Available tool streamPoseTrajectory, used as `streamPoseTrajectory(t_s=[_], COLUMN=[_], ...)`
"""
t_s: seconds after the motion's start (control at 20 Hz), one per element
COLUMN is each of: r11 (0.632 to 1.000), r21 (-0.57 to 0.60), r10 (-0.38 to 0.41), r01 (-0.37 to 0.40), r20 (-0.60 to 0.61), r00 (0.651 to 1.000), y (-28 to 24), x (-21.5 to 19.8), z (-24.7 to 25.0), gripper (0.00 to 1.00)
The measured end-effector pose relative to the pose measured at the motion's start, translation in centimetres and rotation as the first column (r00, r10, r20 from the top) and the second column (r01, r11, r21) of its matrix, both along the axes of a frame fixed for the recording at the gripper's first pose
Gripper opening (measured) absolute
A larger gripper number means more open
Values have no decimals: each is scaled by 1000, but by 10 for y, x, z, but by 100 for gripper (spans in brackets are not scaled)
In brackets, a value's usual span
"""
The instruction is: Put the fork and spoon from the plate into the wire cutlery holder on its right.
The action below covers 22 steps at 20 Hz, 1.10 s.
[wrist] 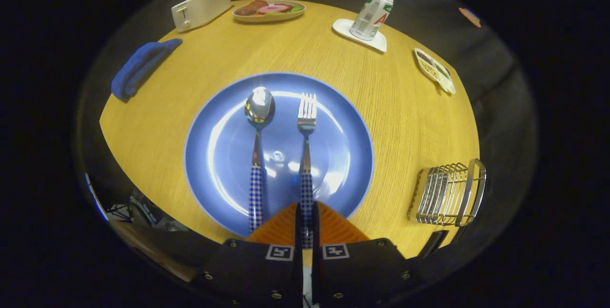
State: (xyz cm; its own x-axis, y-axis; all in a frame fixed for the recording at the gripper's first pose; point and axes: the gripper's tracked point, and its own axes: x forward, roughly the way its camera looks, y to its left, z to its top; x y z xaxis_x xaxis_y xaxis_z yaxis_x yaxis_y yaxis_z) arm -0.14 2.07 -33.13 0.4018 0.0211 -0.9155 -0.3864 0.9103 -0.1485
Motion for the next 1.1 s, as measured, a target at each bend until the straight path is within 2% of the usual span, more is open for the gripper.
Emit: streamPoseTrajectory(t_s=[0.2, 0.25, 0.55, 0.75, 0.9, 1.1], r11=[999, 999, 995, 988, 984, 982], r21=[35, 35, 48, 9, -22, -7], r10=[8, 15, 89, 154, 171, 182], r01=[-7, -13, -86, -154, -176, -187], r20=[-31, -32, -58, -119, -136, -204], r00=[999, 999, 994, 981, 976, 962], y=[1, -1, -9, -33, -51, -72], x=[1, 0, 5, -2, -9, -29], z=[1, 3, 32, 54, 69, 87], gripper=[8, 1, 0, 0, 0, 1])
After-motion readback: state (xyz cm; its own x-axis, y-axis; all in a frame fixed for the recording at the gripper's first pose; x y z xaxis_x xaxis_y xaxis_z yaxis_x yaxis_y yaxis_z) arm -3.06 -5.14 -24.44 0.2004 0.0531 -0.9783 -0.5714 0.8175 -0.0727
